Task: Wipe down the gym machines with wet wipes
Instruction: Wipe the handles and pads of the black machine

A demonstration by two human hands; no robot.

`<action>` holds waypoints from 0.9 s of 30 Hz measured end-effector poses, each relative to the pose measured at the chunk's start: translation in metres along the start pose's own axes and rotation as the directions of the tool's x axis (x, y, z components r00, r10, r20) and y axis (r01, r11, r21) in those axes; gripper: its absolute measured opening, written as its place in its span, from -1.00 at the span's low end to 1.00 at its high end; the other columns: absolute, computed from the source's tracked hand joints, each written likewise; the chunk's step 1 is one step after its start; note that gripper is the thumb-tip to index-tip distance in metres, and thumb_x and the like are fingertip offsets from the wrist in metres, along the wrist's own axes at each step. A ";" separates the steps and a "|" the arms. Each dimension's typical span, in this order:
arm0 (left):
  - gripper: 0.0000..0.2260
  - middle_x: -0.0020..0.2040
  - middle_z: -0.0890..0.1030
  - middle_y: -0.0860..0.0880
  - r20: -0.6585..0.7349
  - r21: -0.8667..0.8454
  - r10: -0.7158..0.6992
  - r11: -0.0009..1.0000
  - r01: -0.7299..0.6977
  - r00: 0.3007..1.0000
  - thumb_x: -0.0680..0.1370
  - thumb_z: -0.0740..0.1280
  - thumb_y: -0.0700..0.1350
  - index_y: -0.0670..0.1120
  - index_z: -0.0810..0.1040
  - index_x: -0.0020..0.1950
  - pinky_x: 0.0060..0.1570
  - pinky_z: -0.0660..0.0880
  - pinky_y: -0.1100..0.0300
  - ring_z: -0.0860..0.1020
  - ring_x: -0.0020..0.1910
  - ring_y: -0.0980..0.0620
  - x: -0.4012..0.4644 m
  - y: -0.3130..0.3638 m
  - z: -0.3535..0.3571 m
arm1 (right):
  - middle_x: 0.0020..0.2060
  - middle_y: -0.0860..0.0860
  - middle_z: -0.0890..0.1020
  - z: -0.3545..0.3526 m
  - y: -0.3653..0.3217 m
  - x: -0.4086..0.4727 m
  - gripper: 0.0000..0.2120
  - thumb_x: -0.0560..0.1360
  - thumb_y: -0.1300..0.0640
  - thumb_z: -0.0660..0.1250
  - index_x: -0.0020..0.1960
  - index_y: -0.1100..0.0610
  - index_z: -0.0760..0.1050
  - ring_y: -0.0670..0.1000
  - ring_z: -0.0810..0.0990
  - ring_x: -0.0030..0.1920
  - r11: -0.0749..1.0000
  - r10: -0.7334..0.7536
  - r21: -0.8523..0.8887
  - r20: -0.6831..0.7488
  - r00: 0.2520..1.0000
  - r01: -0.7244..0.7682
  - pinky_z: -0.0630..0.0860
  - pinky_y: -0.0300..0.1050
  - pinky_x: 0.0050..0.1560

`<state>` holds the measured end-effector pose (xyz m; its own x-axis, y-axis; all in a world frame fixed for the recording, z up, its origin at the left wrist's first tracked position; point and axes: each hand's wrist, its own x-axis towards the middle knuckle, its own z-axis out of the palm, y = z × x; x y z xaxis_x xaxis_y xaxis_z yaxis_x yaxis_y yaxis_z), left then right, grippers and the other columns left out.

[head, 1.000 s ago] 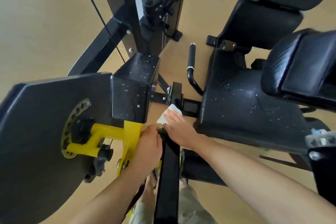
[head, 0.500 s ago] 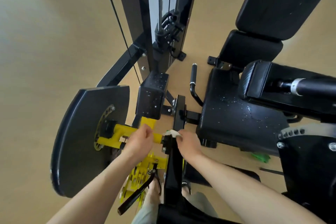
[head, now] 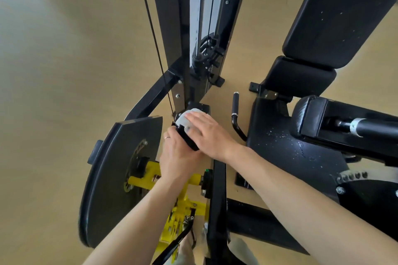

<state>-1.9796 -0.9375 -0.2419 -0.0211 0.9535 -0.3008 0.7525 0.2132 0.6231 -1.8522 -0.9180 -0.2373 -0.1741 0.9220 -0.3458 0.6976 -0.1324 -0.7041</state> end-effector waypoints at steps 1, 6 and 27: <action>-0.31 0.16 0.44 -0.01 -0.023 0.012 0.011 1.000 -0.010 1.000 0.34 0.50 0.21 -0.07 0.28 0.28 -0.02 0.55 0.07 0.52 0.15 -0.05 0.001 0.002 0.004 | 0.62 -0.10 0.20 -0.001 -0.001 0.002 -0.52 0.74 -0.02 0.06 0.64 0.03 0.20 -0.15 0.05 0.61 1.000 0.003 -0.015 0.020 1.000 -0.003 -0.08 -0.22 0.59; -0.31 0.16 0.46 -0.03 -0.125 0.106 -0.026 0.994 0.040 0.992 0.34 0.51 0.22 -0.08 0.28 0.27 -0.06 0.54 0.09 0.49 0.18 -0.05 0.007 0.009 0.020 | 0.63 -0.09 0.18 -0.010 0.004 0.037 -0.52 0.76 -0.02 -0.08 0.65 0.06 0.16 -0.13 0.04 0.62 0.995 0.100 -0.017 0.125 0.987 -0.098 -0.13 -0.22 0.55; -0.45 0.02 0.49 0.05 -0.195 0.151 0.045 0.988 -0.016 0.980 0.38 0.45 0.23 -0.03 0.30 0.15 -0.29 0.37 0.25 0.54 0.01 0.03 0.006 0.006 0.018 | 0.62 -0.23 0.09 -0.023 0.011 0.019 -0.52 0.75 -0.08 -0.10 0.66 -0.09 0.10 -0.26 -0.03 0.59 0.983 0.058 0.155 0.235 0.970 -0.096 -0.11 -0.13 0.61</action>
<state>-1.9633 -0.9349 -0.2532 -0.1150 0.9854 -0.1257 0.8435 0.1637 0.5116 -1.8319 -0.8931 -0.2372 -0.2922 0.8012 -0.5222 0.5946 -0.2754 -0.7553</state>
